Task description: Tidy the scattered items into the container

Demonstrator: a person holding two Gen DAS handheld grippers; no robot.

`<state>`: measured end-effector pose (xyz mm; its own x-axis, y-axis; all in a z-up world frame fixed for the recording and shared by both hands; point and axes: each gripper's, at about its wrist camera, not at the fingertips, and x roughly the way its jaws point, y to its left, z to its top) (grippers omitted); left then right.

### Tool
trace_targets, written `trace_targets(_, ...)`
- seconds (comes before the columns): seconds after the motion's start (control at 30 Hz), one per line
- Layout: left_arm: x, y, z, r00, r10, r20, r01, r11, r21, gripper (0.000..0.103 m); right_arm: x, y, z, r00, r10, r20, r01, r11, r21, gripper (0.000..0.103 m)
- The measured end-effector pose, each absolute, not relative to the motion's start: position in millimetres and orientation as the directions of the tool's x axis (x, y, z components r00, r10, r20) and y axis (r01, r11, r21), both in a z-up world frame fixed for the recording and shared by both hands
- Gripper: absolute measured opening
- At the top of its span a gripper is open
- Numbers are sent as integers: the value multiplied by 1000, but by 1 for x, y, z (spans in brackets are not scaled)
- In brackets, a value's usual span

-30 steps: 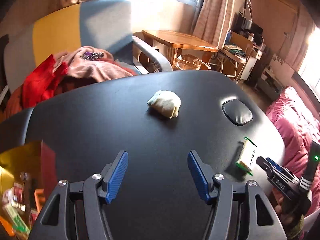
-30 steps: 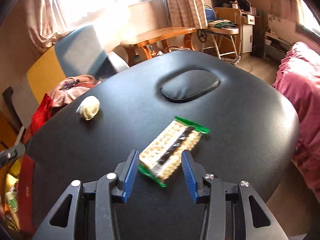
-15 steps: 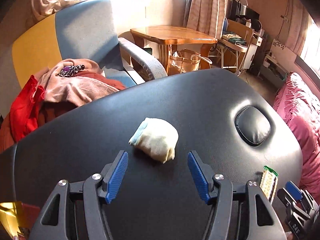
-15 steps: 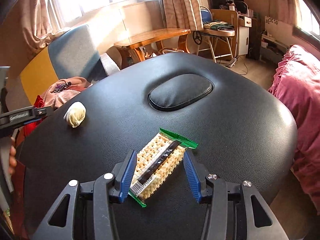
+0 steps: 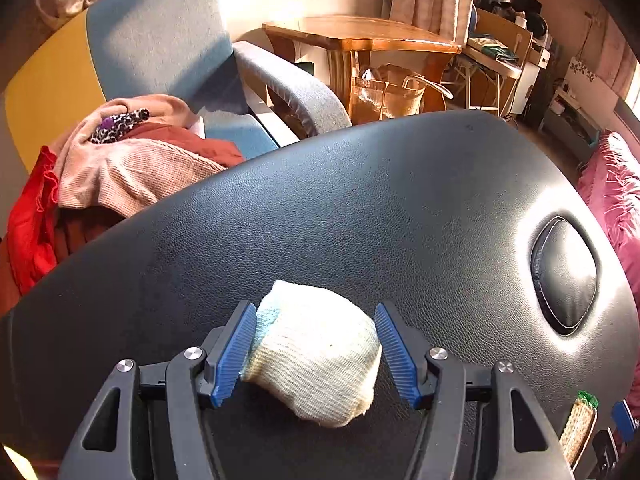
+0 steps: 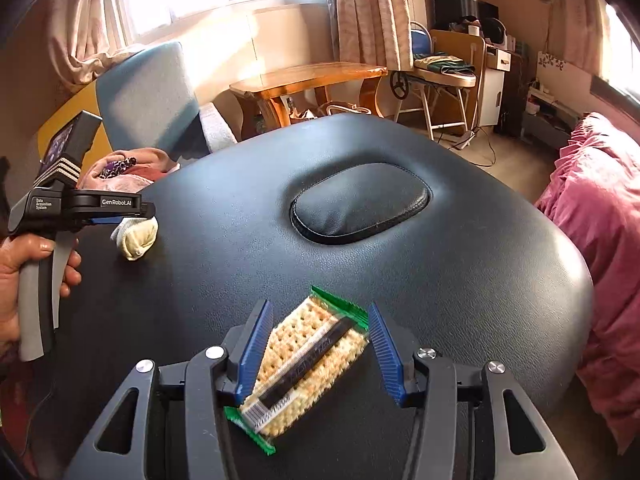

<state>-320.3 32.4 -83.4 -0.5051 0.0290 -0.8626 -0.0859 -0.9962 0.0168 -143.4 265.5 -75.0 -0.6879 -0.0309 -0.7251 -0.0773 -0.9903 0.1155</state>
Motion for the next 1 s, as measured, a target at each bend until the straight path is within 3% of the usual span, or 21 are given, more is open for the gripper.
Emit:
trace_targets(0.3, -278, 9, -86, -519, 57, -853, -76, -997, -21, 63, -165, 250, -96, -627, -44, -778, -25, -997, 77, 56)
trace_targets(0.57, -200, -14, -85, -522, 64, -851, -64, -997, -36, 63, -140, 208, -99, -591, -175, -787, 161, -982, 97, 56)
trace_targets(0.73, -142, -28, -82, -521, 73, -850, -43, -997, -59, 63, -116, 193, -98, -545, -346, -764, 305, -930, 203, 57)
trace_targets(0.83, -109, -37, -80, -518, 93, -851, -26, -995, -93, 63, -100, 202, -92, -557, -403, -726, 291, -914, 284, 56)
trace_targets(1.0, -69, -56, -75, -524, 151, -838, 45, -978, -204, 63, -78, 220, -88, -573, -347, -742, 170, -937, 307, 56)
